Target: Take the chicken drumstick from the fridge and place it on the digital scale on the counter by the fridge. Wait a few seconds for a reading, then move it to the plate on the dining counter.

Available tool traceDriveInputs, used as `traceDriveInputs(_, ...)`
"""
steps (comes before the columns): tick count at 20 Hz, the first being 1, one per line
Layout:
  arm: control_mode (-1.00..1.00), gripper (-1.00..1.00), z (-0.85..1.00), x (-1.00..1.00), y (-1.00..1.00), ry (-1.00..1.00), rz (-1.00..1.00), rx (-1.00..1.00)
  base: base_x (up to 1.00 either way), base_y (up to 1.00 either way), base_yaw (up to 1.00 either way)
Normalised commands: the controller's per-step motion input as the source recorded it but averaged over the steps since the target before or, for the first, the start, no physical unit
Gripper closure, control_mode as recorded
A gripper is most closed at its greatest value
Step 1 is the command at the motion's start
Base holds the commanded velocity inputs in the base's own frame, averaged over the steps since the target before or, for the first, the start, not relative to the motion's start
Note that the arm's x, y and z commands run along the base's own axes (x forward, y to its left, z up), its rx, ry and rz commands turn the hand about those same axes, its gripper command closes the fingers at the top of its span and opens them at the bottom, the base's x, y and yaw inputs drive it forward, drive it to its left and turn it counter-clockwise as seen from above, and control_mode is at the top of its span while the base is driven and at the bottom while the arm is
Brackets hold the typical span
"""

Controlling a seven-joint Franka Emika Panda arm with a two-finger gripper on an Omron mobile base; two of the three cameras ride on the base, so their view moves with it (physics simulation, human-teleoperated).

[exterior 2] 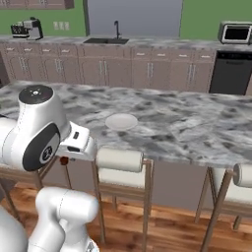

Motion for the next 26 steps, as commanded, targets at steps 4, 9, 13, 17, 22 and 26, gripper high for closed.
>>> traceDriveInputs(4, 1.0, 1.0, 0.0, 0.0, 0.0, 0.0, 0.0, 0.0, 0.53, -0.11, 0.06)
traceDriveInputs(9, 1.0, 1.0, 0.0, 0.0, 0.0, 0.0, 0.0, 0.0, 0.47, 0.0, 0.07)
traceDriveInputs(13, 1.0, 1.0, 0.0, 0.0, 0.0, 0.0, 0.0, 0.0, 0.63, 0.02, 0.06)
traceDriveInputs(17, 1.0, 1.0, 0.0, 0.0, 0.0, 0.0, 0.0, 0.0, 0.75, 0.01, 0.05)
traceDriveInputs(22, 1.0, 1.0, 0.0, 0.0, 0.0, 0.0, 0.0, 0.0, 0.73, 0.0, 0.04)
traceDriveInputs(26, 1.0, 1.0, 0.0, 0.0, 0.0, 0.0, 0.0, 0.0, 0.53, 0.0, 0.04)
